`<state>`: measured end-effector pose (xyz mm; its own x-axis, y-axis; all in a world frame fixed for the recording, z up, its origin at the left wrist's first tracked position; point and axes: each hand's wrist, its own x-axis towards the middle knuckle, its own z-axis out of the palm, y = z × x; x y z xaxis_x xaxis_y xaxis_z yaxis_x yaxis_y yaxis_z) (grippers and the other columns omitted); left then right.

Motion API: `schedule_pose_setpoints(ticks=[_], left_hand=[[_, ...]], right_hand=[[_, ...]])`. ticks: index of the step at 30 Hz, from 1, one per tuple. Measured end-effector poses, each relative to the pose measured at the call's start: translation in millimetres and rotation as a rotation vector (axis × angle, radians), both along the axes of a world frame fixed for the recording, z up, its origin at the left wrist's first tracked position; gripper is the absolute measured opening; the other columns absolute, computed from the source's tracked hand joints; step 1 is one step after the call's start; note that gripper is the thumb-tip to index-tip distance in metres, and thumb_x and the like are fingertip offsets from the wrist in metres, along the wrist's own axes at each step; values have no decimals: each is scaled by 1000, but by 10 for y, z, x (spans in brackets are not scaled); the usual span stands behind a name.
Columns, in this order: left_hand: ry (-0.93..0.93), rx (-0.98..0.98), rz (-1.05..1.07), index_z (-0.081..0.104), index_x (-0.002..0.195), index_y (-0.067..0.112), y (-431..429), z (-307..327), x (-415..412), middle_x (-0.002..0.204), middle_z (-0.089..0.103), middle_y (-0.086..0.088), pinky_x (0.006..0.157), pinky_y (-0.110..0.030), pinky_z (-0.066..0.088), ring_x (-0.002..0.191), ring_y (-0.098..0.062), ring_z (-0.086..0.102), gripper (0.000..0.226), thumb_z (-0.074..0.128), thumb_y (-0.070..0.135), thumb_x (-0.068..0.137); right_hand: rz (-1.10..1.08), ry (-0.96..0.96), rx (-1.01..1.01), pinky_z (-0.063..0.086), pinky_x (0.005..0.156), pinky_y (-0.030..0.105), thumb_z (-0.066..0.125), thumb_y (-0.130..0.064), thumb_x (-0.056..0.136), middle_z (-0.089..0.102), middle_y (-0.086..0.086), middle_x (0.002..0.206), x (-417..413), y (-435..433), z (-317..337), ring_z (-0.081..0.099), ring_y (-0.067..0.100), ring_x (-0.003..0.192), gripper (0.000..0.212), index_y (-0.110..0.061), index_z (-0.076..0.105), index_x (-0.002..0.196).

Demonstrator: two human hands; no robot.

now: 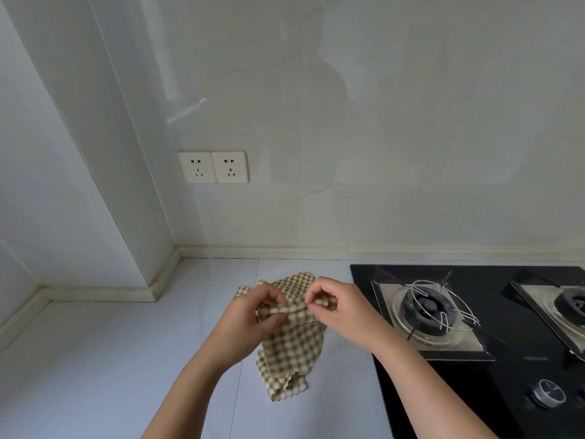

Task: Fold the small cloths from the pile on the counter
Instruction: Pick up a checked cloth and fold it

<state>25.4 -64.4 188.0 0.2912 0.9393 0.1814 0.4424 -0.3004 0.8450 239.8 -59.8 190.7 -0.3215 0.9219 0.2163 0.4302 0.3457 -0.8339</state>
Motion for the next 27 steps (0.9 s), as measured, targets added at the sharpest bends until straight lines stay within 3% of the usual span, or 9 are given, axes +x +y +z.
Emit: schedule_pose_setpoints(ticks=[3,6,9,13,22,25,27], left_hand=[[-4,46,-2,57,90,28,-7,2,11,69,61,14,54,-20,44,57,-4,52,24,68,7,85],[31,127,-19,53,91,36,2,-21,-22,77,60,10,57,-27,47,64,-10,52,30,68,10,86],[71,203,-34,51,89,37,5,-50,-26,77,57,9,59,-20,41,67,-11,51,32,66,8,87],[113,250,-45,51,87,32,-17,-86,-30,73,52,12,57,-15,35,63,-8,45,31,65,4,86],[493,346,-215,62,103,29,94,-80,-146,92,53,21,65,-13,43,75,1,54,14,64,25,90],[567,383,-283,62,92,24,146,-39,-145,84,48,17,61,-17,41,69,-3,52,5,65,24,89],[606,412,-282,58,83,21,173,-22,-138,79,48,14,58,-19,42,66,-4,50,11,66,27,87]], right_hand=[[7,-23,-6,51,70,29,66,-8,85,65,-19,92,12,10,-8,62,13,84,23,-31,63,88],[15,-63,-13,49,69,21,70,-11,84,64,-24,89,29,15,-57,60,7,79,26,-36,62,86],[20,-90,-37,50,73,35,72,-16,82,64,-18,86,44,9,-97,60,23,76,22,-36,62,81],[58,-135,-89,51,76,29,74,-18,82,65,-13,82,55,4,-134,59,5,75,12,-26,66,80],[-28,-286,-67,56,78,36,71,-17,81,70,-11,83,170,101,-86,67,13,79,14,-30,70,75],[-7,-345,-24,54,76,32,69,-12,81,69,-10,83,199,140,-29,65,9,78,14,-24,69,75],[7,-386,13,53,76,31,67,-10,80,68,-9,82,210,157,-5,63,8,78,11,-19,68,73]])
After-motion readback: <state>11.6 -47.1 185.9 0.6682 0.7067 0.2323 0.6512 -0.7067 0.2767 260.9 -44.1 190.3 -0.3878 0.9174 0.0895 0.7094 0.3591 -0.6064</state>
